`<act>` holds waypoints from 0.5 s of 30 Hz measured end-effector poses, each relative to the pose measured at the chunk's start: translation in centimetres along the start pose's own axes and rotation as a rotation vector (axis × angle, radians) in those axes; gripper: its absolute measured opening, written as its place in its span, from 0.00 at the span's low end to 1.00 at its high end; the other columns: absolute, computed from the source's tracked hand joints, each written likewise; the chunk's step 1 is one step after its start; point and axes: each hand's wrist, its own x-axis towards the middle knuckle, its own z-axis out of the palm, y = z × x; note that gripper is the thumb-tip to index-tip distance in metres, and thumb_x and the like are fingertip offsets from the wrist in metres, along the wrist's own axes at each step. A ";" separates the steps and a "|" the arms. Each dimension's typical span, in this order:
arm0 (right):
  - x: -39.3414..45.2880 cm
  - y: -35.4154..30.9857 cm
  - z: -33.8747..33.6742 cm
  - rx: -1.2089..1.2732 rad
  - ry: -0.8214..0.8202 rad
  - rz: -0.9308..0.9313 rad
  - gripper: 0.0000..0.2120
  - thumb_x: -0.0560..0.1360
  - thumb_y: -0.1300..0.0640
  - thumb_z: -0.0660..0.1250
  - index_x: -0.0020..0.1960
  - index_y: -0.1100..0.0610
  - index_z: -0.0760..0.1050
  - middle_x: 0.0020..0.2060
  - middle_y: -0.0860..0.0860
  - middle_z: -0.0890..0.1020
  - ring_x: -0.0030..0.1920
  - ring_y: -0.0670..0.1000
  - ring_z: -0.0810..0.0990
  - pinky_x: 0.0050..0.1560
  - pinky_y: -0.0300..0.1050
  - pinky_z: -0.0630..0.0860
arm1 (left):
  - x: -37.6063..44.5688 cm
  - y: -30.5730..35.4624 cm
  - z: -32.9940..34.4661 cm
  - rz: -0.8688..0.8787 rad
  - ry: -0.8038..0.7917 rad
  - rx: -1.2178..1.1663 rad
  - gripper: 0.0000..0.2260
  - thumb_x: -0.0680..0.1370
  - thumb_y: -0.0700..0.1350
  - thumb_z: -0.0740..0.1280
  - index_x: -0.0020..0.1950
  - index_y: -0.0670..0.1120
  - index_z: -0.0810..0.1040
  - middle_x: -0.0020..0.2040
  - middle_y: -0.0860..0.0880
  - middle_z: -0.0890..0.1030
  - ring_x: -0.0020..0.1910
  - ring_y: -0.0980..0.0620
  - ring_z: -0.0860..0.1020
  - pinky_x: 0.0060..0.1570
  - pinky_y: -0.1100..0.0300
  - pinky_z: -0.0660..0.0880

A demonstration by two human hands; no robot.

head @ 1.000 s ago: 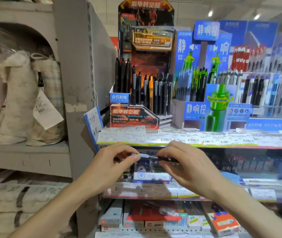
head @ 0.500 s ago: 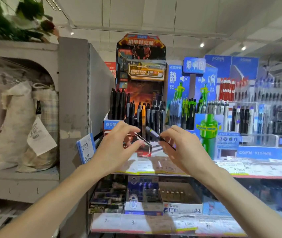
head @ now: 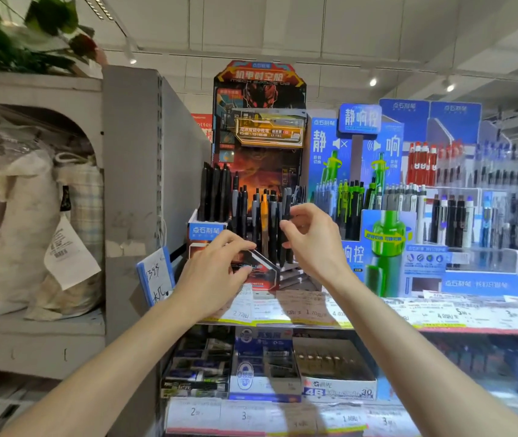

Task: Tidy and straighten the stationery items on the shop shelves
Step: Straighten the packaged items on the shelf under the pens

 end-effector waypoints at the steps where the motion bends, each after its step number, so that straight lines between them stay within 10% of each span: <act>1: 0.2 0.0 0.1 0.005 0.004 0.004 0.13 0.77 0.51 0.68 0.61 0.53 0.76 0.45 0.44 0.83 0.46 0.48 0.83 0.49 0.53 0.83 | 0.0 0.0 0.1 0.000 0.004 -0.003 0.17 0.78 0.51 0.68 0.67 0.56 0.74 0.60 0.61 0.71 0.39 0.59 0.74 0.46 0.60 0.76; 15: -0.6 -0.1 0.8 -0.217 -0.107 0.026 0.09 0.78 0.52 0.69 0.55 0.55 0.79 0.41 0.45 0.83 0.45 0.50 0.84 0.52 0.51 0.80 | 0.1 -0.5 0.5 0.016 0.040 -0.004 0.18 0.77 0.52 0.69 0.67 0.57 0.74 0.58 0.60 0.71 0.38 0.60 0.73 0.42 0.64 0.73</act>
